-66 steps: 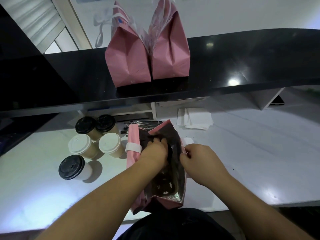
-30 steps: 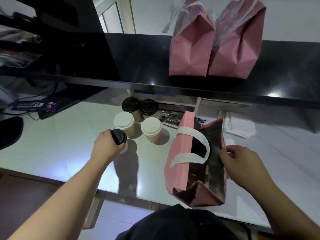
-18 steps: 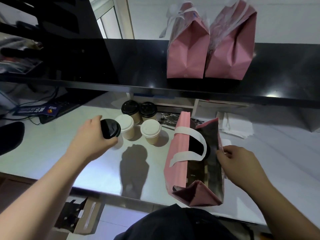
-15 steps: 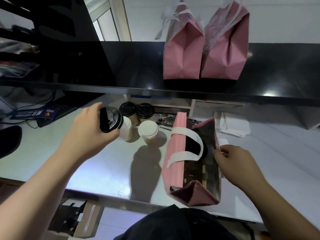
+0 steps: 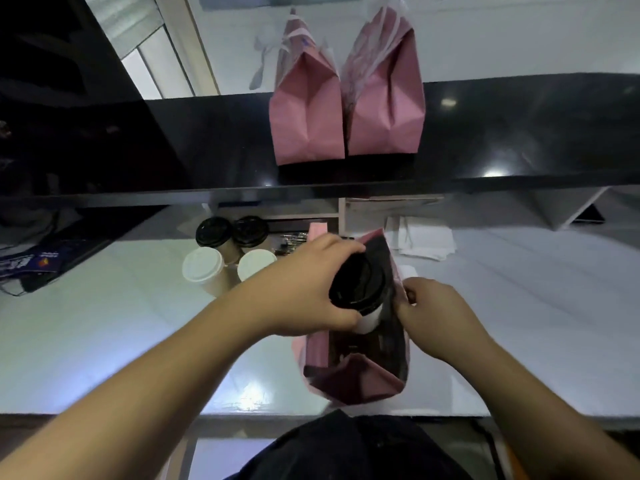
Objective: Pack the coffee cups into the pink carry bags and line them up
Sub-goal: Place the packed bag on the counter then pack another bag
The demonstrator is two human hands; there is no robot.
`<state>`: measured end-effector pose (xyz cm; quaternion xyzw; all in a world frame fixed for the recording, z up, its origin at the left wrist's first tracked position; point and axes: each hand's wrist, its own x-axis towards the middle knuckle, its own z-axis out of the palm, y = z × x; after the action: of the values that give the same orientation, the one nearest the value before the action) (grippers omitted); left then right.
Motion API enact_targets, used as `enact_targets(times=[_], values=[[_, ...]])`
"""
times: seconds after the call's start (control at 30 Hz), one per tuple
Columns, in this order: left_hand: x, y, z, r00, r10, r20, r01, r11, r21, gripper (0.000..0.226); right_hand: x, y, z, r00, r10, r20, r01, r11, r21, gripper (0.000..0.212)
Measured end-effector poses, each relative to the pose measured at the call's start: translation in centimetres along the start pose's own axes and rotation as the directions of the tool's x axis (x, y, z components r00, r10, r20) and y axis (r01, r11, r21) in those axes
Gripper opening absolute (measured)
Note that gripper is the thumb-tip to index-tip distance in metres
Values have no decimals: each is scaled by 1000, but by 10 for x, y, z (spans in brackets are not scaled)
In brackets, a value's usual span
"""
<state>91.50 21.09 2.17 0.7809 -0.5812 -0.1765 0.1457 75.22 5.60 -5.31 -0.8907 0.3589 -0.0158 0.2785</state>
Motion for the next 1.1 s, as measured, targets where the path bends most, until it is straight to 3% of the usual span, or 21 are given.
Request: enact_targets(times=[0.13,0.37,0.5,0.7,0.93,1.1], values=[[20,-6,26,990,-11,138,-4,994,109,91,1,4,0,1000,1,9,-1,1000,-7,36],[50,-4,80,946,6,325,-124,931,343,71,2,6,0,1000,15,15,-14,999,-29,26],[51,-14,103,940,42,340,-178,907,381,72,1,8,-1,1000,6,21,-6,1000,-25,26],[48,-24,117,939,62,337,-188,916,355,92,1,6,-2,1000,-1,9,1,1000,-9,26],[48,-28,137,915,131,382,-300,854,424,94,2,0,-2,999,44,-11,-44,999,10,31],[49,-33,134,917,147,371,-305,857,415,95,11,-7,-2,996,88,5,-88,996,-10,25]])
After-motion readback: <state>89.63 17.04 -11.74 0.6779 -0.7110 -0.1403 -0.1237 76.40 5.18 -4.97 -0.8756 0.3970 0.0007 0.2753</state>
